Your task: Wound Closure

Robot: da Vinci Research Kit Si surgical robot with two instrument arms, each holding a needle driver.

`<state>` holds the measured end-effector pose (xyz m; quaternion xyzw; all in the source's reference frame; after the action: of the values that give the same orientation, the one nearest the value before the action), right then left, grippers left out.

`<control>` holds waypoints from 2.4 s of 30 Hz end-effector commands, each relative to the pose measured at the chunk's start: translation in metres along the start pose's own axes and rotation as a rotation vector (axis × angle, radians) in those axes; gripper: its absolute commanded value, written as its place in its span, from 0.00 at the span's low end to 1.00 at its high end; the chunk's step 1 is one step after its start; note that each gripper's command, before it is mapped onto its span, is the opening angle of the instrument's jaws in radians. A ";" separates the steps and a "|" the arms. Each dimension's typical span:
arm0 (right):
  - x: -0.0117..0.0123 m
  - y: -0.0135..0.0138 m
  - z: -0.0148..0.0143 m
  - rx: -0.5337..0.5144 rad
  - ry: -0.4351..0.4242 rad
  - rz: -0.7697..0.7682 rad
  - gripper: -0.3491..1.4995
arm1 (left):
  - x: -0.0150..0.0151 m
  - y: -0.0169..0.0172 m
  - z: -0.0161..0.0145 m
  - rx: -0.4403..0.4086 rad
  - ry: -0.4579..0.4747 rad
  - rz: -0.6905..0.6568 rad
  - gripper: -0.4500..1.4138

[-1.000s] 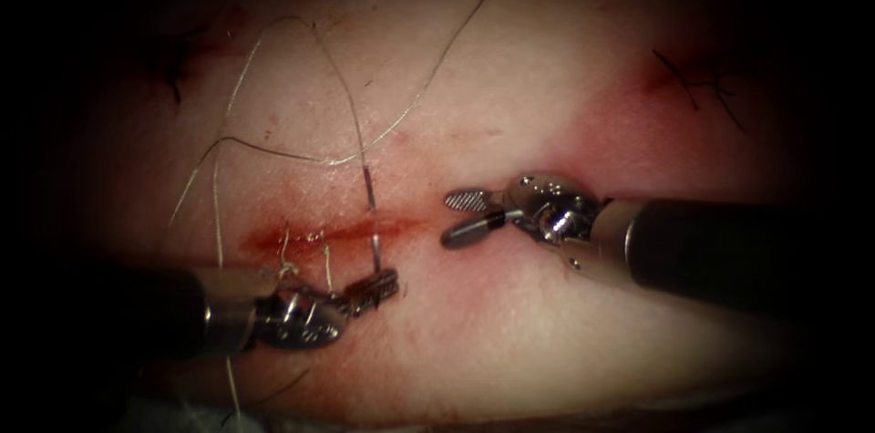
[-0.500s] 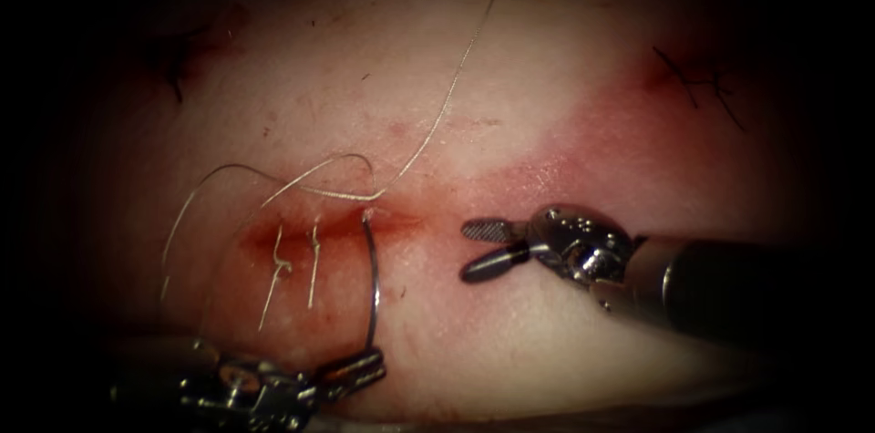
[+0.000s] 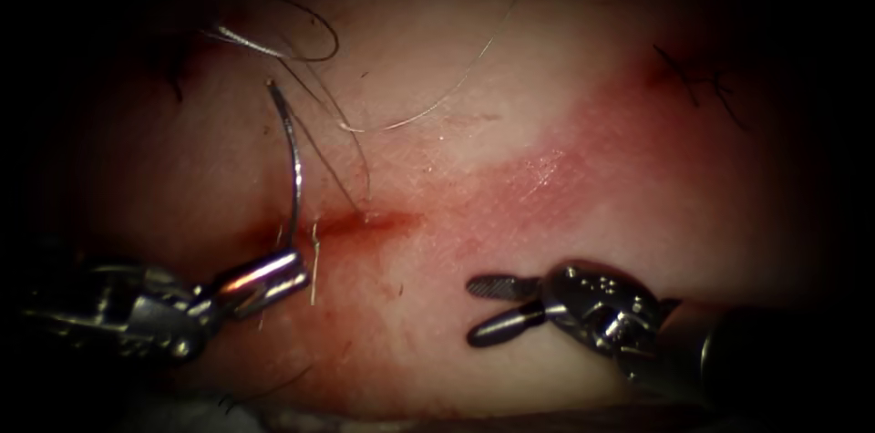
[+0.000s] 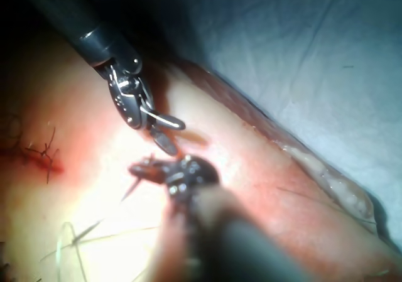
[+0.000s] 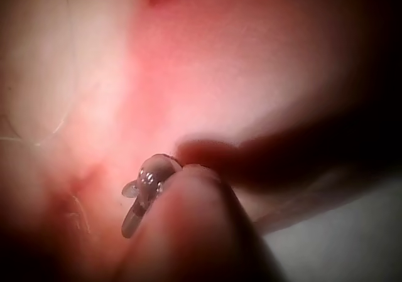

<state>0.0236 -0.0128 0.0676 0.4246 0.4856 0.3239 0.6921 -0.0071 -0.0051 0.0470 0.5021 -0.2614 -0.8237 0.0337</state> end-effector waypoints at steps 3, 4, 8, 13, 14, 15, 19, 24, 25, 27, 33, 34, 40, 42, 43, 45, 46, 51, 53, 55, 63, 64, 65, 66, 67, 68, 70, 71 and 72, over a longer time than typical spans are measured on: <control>0.0010 -0.0002 0.0009 -0.004 0.026 0.012 0.86 | 0.0003 -0.0003 0.0002 0.012 0.004 0.001 0.00; 0.0015 -0.0002 0.0008 -0.004 0.037 0.017 0.86 | 0.0004 -0.0001 0.0003 0.014 0.002 0.003 0.00; 0.0036 -0.0002 0.0008 -0.006 0.069 0.031 0.86 | 0.0000 0.0044 0.0019 0.011 -0.001 0.042 0.00; 0.0041 0.0001 0.0022 -0.003 0.083 0.111 0.84 | -0.0021 0.0101 0.0039 -0.035 -0.008 0.046 0.00; 0.0040 0.0002 0.0023 -0.002 0.082 0.121 0.84 | -0.0024 0.0106 0.0041 -0.039 -0.011 0.045 0.00; 0.0038 0.0002 0.0025 -0.002 0.082 0.131 0.84 | -0.0027 0.0110 0.0043 -0.045 -0.014 0.049 0.00; 0.0037 0.0001 0.0028 0.013 0.073 0.141 0.83 | -0.0039 0.0131 0.0055 -0.064 -0.024 0.065 0.00; 0.0044 0.0004 0.0038 0.005 0.081 0.163 0.83 | -0.0046 0.0150 0.0069 -0.080 -0.038 0.083 0.00; 0.0045 0.0005 0.0041 0.002 0.083 0.164 0.83 | -0.0047 0.0153 0.0070 -0.084 -0.041 0.086 0.00; 0.0048 0.0005 0.0045 0.001 0.089 0.171 0.83 | -0.0050 0.0156 0.0072 -0.086 -0.043 0.089 0.00; 0.0056 -0.0001 0.0060 0.007 0.107 0.183 0.83 | -0.0062 0.0163 0.0077 -0.099 -0.047 0.100 0.00; 0.0058 -0.0002 0.0061 0.006 0.109 0.185 0.83 | -0.0062 0.0164 0.0077 -0.102 -0.049 0.101 0.00; 0.0064 -0.0002 0.0071 0.005 0.119 0.189 0.83 | -0.0062 0.0167 0.0079 -0.103 -0.052 0.103 0.00; 0.0065 0.0000 0.0076 0.000 0.123 0.189 0.82 | -0.0060 0.0168 0.0078 -0.102 -0.053 0.103 0.00; 0.0067 0.0002 0.0079 -0.010 0.129 0.189 0.80 | -0.0058 0.0169 0.0078 -0.105 -0.054 0.103 0.00; 0.0069 0.0004 0.0080 -0.031 0.142 0.198 0.78 | -0.0056 0.0169 0.0078 -0.105 -0.055 0.103 0.00; 0.0071 0.0005 0.0082 -0.055 0.161 0.201 0.77 | -0.0055 0.0169 0.0078 -0.105 -0.055 0.102 0.00; 0.0078 0.0005 0.0079 -0.092 0.180 0.203 0.74 | -0.0055 0.0169 0.0079 -0.105 -0.055 0.102 0.00; 0.0076 0.0002 0.0080 -0.095 0.167 0.195 0.66 | -0.0054 0.0169 0.0079 -0.104 -0.056 0.102 0.00; 0.0075 0.0001 0.0081 -0.094 0.146 0.158 0.41 | -0.0054 0.0169 0.0079 -0.104 -0.056 0.102 0.00; 0.0086 0.0018 0.0068 -0.155 0.222 0.118 0.00 | -0.0052 0.0169 0.0078 -0.108 -0.056 0.096 0.00; 0.0089 0.0020 0.0064 -0.161 0.231 0.118 0.00 | -0.0051 0.0170 0.0077 -0.108 -0.056 0.095 0.00; 0.0089 0.0021 0.0062 -0.160 0.229 0.114 0.00 | -0.0051 0.0170 0.0077 -0.108 -0.056 0.095 0.00; 0.0089 0.0021 0.0061 -0.160 0.229 0.115 0.00 | -0.0051 0.0170 0.0077 -0.108 -0.056 0.101 0.00; 0.0087 0.0020 0.0058 -0.148 0.222 0.108 0.00 | -0.0050 0.0170 0.0077 -0.108 -0.056 0.101 0.00; 0.0087 0.0020 0.0057 -0.145 0.219 0.101 0.00 | -0.0050 0.0169 0.0077 -0.108 -0.056 0.101 0.06; 0.0086 0.0020 0.0057 -0.139 0.216 0.101 0.00 | -0.0050 0.0168 0.0077 -0.108 -0.056 0.094 0.29; 0.0085 0.0020 0.0056 -0.121 0.204 0.074 0.00 | -0.0049 0.0165 0.0077 -0.104 -0.059 -0.033 0.73; 0.0085 0.0022 0.0055 -0.118 0.199 0.044 0.00 | -0.0048 0.0158 0.0073 -0.100 -0.061 -0.216 0.83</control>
<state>0.0309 -0.0054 0.0664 0.3560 0.5245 0.4051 0.6588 -0.0134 -0.0134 0.0599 0.5051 -0.1511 -0.8474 -0.0629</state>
